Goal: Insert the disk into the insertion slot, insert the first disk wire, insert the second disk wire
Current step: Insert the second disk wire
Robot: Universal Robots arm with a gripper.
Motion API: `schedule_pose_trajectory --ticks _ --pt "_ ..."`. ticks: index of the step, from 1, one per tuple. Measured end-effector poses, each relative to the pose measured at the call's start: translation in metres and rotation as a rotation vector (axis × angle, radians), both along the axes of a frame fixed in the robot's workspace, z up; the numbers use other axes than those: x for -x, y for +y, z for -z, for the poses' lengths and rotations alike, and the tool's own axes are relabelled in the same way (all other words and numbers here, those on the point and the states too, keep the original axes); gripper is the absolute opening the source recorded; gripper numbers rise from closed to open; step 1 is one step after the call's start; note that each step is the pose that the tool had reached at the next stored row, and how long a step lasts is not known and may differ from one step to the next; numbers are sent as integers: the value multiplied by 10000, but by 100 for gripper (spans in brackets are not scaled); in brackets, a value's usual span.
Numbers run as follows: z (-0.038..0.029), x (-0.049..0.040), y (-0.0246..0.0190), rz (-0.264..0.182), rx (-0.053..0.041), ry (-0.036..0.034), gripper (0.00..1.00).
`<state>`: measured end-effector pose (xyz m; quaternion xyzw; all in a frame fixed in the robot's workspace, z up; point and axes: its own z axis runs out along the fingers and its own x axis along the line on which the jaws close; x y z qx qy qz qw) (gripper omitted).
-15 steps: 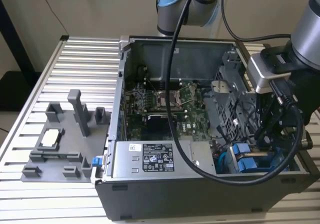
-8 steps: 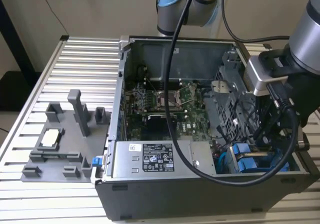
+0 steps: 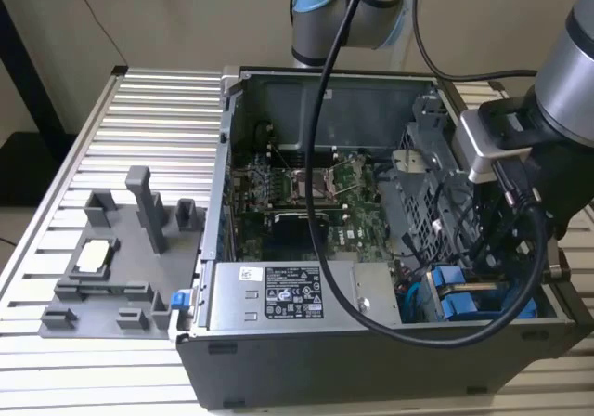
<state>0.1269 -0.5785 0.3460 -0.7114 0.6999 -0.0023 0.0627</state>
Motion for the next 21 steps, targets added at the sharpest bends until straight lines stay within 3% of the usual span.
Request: schedule_pose_trajectory --ticks 13,21 --pt "61 -10 1 153 -57 -12 16" --pt "79 -9 1 169 -45 -12 16"
